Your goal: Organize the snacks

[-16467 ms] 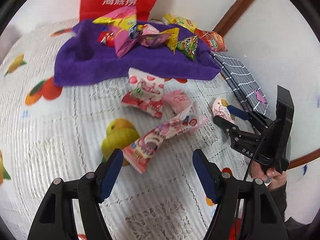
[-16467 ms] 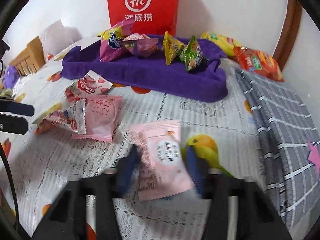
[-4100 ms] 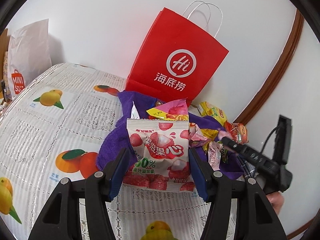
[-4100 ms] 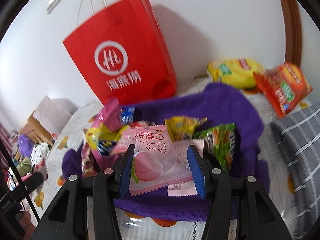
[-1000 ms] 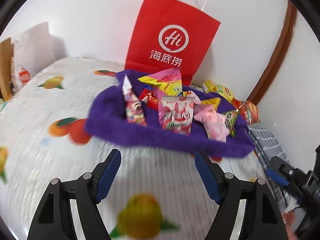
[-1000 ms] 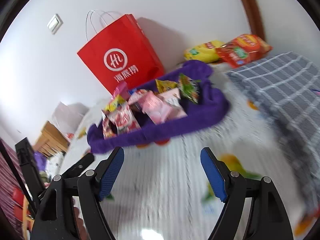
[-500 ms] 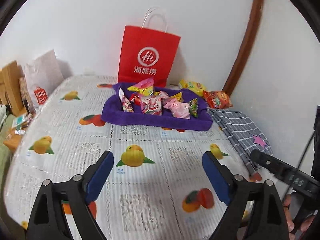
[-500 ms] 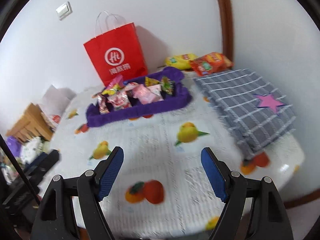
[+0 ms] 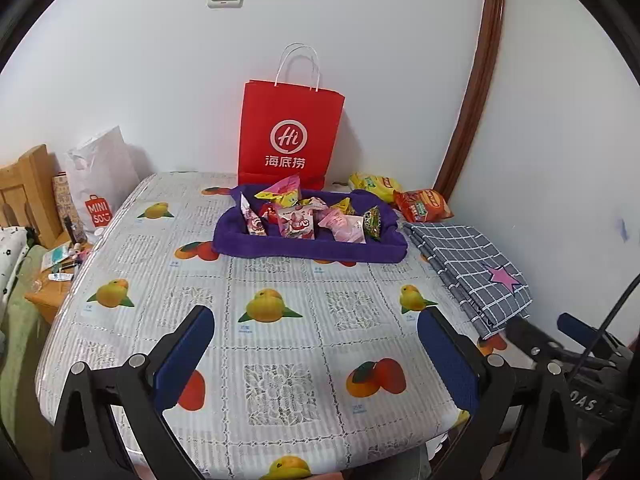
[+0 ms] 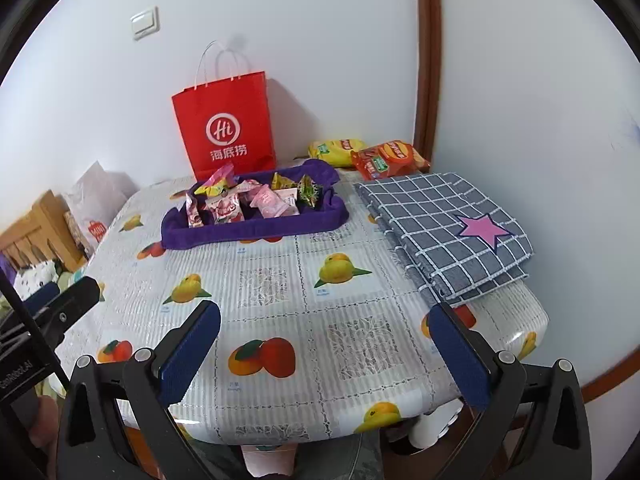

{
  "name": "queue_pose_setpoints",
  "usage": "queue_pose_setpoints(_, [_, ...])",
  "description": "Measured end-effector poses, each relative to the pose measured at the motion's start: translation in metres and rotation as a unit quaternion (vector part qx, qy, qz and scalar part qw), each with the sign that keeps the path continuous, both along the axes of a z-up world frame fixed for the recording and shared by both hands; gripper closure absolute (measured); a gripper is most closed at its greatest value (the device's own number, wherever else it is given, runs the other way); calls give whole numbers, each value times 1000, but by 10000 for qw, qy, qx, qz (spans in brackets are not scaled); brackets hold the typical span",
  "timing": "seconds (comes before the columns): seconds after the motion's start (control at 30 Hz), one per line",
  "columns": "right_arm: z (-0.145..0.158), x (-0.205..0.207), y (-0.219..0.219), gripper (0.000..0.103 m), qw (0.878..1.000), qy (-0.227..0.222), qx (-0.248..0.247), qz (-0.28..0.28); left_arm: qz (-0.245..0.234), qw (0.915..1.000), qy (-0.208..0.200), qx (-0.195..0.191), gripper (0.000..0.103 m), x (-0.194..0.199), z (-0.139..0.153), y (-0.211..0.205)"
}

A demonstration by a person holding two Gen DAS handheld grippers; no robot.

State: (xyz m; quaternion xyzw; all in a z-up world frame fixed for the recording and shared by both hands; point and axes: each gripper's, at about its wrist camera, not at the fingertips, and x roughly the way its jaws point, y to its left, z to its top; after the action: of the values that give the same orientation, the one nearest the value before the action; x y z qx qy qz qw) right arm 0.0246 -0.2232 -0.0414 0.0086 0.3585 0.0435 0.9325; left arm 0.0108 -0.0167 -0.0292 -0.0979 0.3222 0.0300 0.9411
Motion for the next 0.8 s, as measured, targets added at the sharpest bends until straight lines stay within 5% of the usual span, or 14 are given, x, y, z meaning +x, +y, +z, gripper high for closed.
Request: queue_pose_setpoints(0.8, [6,-11,-7,1,9999,79,98,26,3,9998,91,163,0,-4,4,-10])
